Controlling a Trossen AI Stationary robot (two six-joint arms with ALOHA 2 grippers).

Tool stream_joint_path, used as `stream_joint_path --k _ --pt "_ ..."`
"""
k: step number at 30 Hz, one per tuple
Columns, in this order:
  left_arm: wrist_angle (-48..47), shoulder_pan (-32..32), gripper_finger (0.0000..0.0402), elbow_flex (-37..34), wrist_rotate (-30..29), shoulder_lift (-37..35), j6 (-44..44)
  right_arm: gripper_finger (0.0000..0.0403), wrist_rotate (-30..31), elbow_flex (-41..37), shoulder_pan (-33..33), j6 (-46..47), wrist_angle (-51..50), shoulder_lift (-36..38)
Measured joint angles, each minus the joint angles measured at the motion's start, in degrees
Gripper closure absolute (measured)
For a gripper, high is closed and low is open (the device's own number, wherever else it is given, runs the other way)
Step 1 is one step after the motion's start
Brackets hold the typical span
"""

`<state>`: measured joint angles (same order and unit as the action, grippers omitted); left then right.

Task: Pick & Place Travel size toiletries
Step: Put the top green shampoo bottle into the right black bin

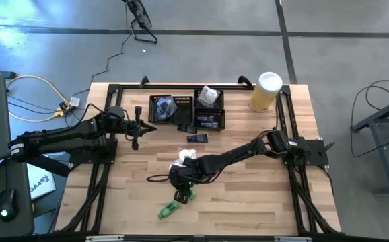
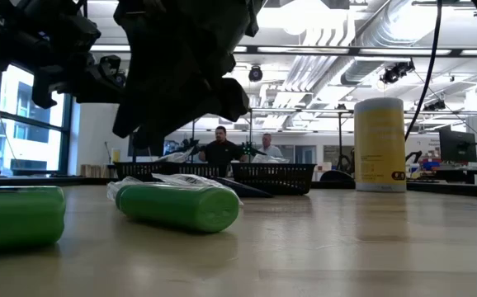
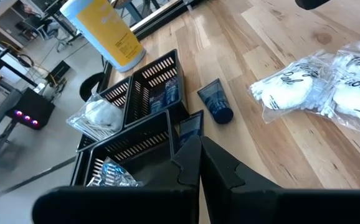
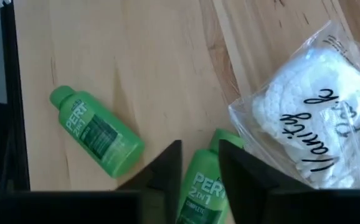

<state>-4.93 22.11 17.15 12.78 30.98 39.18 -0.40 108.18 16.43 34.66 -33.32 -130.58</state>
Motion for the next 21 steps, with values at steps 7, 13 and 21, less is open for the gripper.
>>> stream_joint_path --k 7,13,21 --pt "0.0 0.0 0.0401 0.0 0.0 0.0 0.0 0.0224 0.3 0.0 -0.8 3.1 2.2 0.0" --pt "0.0 0.0 0.0401 0.0 0.1 0.0 0.0 0.0223 0.3 0.0 -1.6 8.1 0.8 -0.9" --pt "0.0 0.0 0.0401 0.0 0.0 0.0 0.0 0.0237 0.0 0.0 -1.5 8.9 0.9 -3.3"
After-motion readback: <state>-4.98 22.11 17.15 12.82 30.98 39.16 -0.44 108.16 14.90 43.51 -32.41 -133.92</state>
